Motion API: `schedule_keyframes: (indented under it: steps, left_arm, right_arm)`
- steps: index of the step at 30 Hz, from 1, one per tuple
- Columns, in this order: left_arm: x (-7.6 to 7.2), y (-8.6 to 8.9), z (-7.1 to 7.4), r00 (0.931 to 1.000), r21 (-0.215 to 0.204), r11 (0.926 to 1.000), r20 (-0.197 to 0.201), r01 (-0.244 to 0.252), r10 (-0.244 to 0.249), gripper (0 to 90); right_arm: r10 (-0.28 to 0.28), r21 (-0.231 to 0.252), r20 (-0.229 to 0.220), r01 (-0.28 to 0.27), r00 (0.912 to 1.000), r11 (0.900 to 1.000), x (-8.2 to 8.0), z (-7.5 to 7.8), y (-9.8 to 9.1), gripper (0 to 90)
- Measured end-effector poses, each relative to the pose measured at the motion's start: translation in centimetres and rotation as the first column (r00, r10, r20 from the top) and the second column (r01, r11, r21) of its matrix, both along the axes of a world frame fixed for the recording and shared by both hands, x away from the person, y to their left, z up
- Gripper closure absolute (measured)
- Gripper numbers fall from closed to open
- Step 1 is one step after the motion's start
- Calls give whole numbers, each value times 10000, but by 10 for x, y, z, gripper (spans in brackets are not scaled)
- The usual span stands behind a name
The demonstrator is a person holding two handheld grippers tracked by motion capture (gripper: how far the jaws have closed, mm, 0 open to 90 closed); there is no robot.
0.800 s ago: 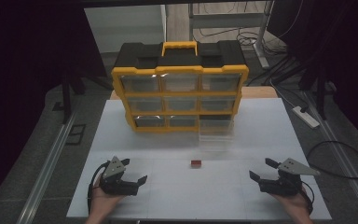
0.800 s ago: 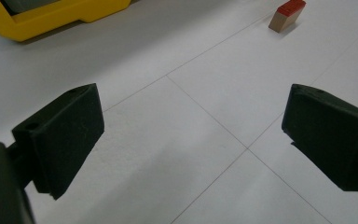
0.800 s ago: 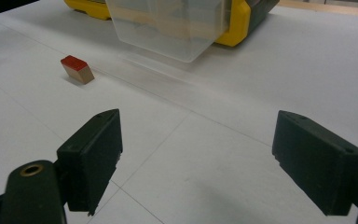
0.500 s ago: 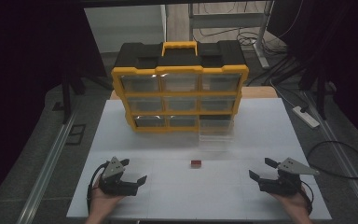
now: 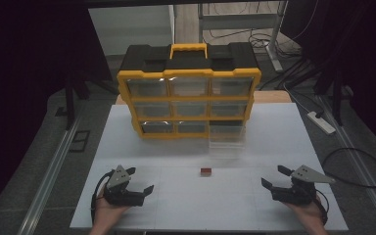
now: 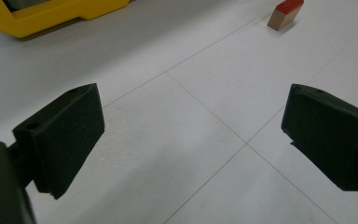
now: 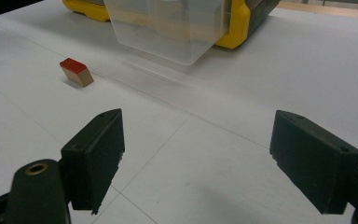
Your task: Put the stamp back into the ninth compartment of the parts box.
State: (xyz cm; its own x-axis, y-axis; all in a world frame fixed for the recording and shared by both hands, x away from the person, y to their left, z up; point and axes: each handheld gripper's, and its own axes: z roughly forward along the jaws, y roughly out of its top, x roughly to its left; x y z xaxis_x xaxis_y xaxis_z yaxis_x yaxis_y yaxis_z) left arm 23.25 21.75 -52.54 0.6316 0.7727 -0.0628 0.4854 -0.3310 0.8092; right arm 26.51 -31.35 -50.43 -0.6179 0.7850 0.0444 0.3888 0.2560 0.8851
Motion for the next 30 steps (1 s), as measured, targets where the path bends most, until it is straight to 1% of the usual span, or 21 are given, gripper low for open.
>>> schedule_keyframes:
  steps: [8, 12, 15, 17, 19, 21, 24, 30]
  left_arm:
    - [0, -1, 0, 10000, 145, 9999, 51, 33, -34, 61]
    - [0, -1, -1, 10000, 163, 9999, 38, 19, -20, 61]
    - [0, -1, -1, 10000, 183, 9998, 55, 29, -30, 62]
    - [0, 0, 0, 10000, 144, 9999, 71, 3, -4, 62]
    - [-1, 0, 1, 9999, 82, 10000, 111, -7, 6, 62]
    - [-1, 1, 1, 9999, 51, 10000, 124, -8, 8, 63]
    - [-2, 0, 1, 9999, 111, 9999, 135, 51, -52, 63]
    - [-1, 0, 1, 9999, 70, 10000, 126, 60, -61, 63]
  right_arm:
    - [50, -160, -4, -50, 10000, 9999, -1, 0, 1, 189]
    - [70, -137, -16, -70, 10000, 9999, 0, 0, 2, 190]
    - [84, -332, -82, -87, 9999, 9994, 1, 1, 3, 189]
    - [114, -314, -84, -116, 9999, 9994, 1, 2, 4, 189]
    - [157, -387, -2, -157, 9999, 9991, 1, 5, 6, 191]
    - [179, -284, 29, -178, 9998, 9994, 1, 8, 9, 193]
    - [291, -277, 71, -289, 9996, 9992, 1, 13, 13, 193]
    - [532, -224, 155, -529, 9985, 9983, 5, 20, 22, 195]
